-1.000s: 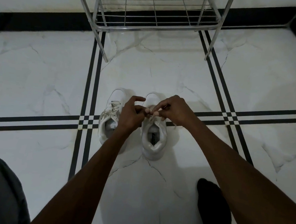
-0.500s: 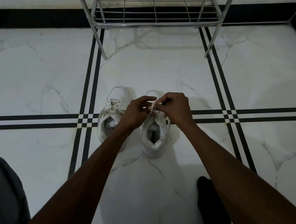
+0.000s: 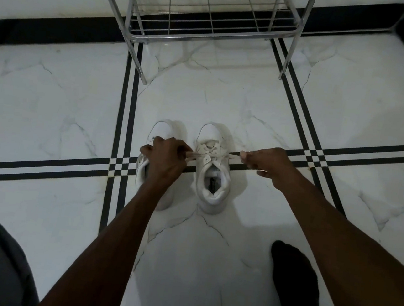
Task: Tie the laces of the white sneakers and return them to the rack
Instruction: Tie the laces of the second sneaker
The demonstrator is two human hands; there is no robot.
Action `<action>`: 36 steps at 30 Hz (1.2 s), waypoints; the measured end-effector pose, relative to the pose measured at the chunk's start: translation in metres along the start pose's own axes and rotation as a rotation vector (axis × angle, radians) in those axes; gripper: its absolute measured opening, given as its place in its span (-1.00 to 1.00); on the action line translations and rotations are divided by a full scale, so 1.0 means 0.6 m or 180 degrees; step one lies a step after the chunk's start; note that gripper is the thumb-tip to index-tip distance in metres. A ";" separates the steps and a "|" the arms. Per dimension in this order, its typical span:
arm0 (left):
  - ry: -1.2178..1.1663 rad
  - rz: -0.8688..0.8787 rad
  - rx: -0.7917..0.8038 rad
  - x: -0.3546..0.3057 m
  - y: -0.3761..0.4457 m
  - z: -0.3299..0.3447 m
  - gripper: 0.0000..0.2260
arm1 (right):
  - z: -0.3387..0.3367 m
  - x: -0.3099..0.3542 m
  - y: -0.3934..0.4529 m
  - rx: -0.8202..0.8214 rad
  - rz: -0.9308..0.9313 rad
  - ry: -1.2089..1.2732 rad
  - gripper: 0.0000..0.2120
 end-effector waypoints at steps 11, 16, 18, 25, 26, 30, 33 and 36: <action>0.0286 -0.0058 -0.0210 0.000 -0.037 -0.013 -0.90 | -0.017 -0.016 0.026 -0.0447 0.0389 -0.1158 -0.18; 0.0509 0.0066 -0.0149 -0.002 -0.032 -0.014 -0.92 | -0.026 0.002 0.013 -0.0950 0.0213 -0.1485 -0.36; 0.0529 0.0035 -0.0111 -0.001 -0.032 -0.012 -0.90 | -0.026 0.002 0.010 -0.0972 0.0234 -0.1574 -0.39; 0.0618 0.0037 -0.0149 -0.004 -0.036 -0.010 -0.90 | -0.022 0.011 0.011 -0.0868 -0.0302 -0.1401 -0.69; 0.0659 0.0039 -0.0156 -0.004 -0.036 -0.009 -0.90 | -0.021 0.011 0.010 -0.0894 -0.0361 -0.1422 -0.72; 0.0916 0.0146 -0.0092 -0.009 -0.038 -0.003 -0.86 | -0.008 0.025 0.014 -0.0993 -0.0506 -0.2037 -0.70; 0.0986 0.0193 0.0052 -0.012 -0.031 -0.001 -0.89 | -0.003 0.046 0.015 -0.0890 -0.0665 -0.2232 -0.69; 0.0857 0.0310 0.0139 -0.023 -0.027 -0.004 -0.86 | 0.012 0.072 0.010 -0.0500 -0.1310 -0.2150 -0.79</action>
Point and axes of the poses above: each hand's wrist, its own y-axis towards the middle knuckle, its own z-axis out of the palm, x = y × z, the point moved 7 cm from there along y, towards the middle knuckle, and after that the axes turned 10 degrees about x, right-handed, at the moved point
